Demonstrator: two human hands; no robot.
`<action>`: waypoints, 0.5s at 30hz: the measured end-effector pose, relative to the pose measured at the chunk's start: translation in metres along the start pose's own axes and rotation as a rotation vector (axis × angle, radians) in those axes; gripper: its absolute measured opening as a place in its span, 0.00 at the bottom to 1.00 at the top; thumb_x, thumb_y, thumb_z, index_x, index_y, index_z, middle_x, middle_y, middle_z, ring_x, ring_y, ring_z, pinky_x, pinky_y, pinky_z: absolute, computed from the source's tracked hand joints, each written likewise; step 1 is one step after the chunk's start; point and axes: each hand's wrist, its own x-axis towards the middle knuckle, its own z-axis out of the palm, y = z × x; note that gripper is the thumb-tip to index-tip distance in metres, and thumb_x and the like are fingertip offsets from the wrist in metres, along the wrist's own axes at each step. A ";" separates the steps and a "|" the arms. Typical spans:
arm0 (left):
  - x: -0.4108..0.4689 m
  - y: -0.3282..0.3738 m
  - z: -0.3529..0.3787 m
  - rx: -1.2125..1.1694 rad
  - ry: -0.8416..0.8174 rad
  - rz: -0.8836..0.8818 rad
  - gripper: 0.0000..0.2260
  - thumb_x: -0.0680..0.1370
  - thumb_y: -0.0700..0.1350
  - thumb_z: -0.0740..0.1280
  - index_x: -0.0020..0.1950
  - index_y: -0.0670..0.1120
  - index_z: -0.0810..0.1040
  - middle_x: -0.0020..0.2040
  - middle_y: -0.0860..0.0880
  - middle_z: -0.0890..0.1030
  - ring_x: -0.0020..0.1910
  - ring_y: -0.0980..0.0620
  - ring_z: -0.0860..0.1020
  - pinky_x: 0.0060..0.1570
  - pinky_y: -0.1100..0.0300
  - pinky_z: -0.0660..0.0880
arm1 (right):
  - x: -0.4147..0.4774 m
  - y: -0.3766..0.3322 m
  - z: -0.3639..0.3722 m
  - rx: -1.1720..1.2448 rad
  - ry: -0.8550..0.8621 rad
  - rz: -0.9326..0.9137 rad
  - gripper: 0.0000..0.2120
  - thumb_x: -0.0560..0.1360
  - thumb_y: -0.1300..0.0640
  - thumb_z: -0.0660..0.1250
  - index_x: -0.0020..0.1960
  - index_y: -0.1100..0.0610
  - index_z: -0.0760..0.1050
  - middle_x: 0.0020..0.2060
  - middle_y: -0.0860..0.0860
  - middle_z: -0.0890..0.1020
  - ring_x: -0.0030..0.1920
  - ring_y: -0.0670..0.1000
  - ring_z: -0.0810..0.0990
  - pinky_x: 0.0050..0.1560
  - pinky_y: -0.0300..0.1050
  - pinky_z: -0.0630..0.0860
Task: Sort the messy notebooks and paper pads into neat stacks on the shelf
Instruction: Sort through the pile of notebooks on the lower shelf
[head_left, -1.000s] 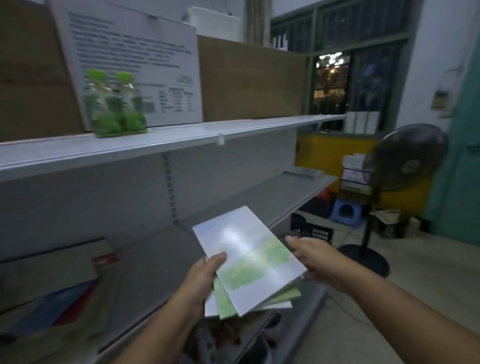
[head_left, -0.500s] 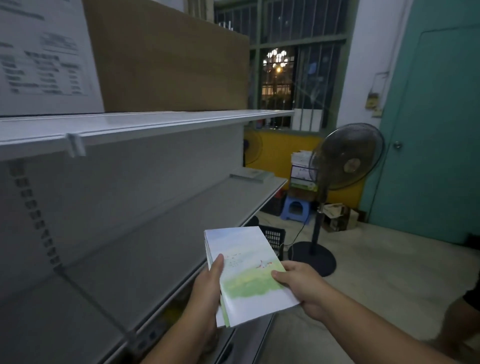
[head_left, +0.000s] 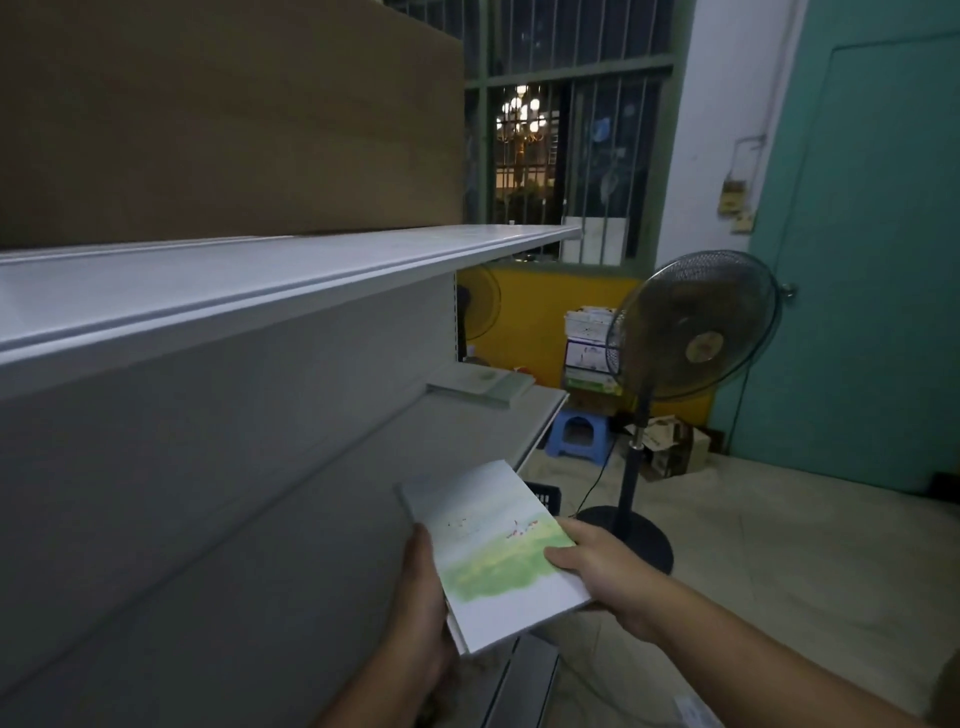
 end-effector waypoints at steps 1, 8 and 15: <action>0.011 0.002 0.006 -0.009 0.002 0.001 0.29 0.78 0.65 0.51 0.62 0.44 0.76 0.54 0.38 0.83 0.50 0.38 0.82 0.51 0.44 0.78 | 0.015 -0.002 -0.005 0.001 0.007 -0.013 0.11 0.80 0.63 0.59 0.56 0.49 0.73 0.49 0.49 0.82 0.44 0.48 0.82 0.38 0.39 0.78; 0.113 0.014 0.043 0.195 0.115 0.112 0.08 0.81 0.50 0.60 0.57 0.49 0.72 0.48 0.46 0.82 0.44 0.44 0.82 0.42 0.52 0.79 | 0.151 -0.016 -0.070 -0.003 0.005 -0.015 0.14 0.76 0.68 0.62 0.59 0.58 0.76 0.47 0.55 0.84 0.43 0.56 0.83 0.41 0.45 0.78; 0.241 0.046 0.093 0.335 0.248 0.102 0.05 0.78 0.37 0.65 0.51 0.39 0.79 0.49 0.40 0.84 0.47 0.40 0.83 0.52 0.44 0.79 | 0.312 -0.055 -0.141 -0.148 -0.053 -0.153 0.16 0.74 0.68 0.64 0.57 0.51 0.75 0.45 0.46 0.80 0.40 0.43 0.78 0.31 0.28 0.72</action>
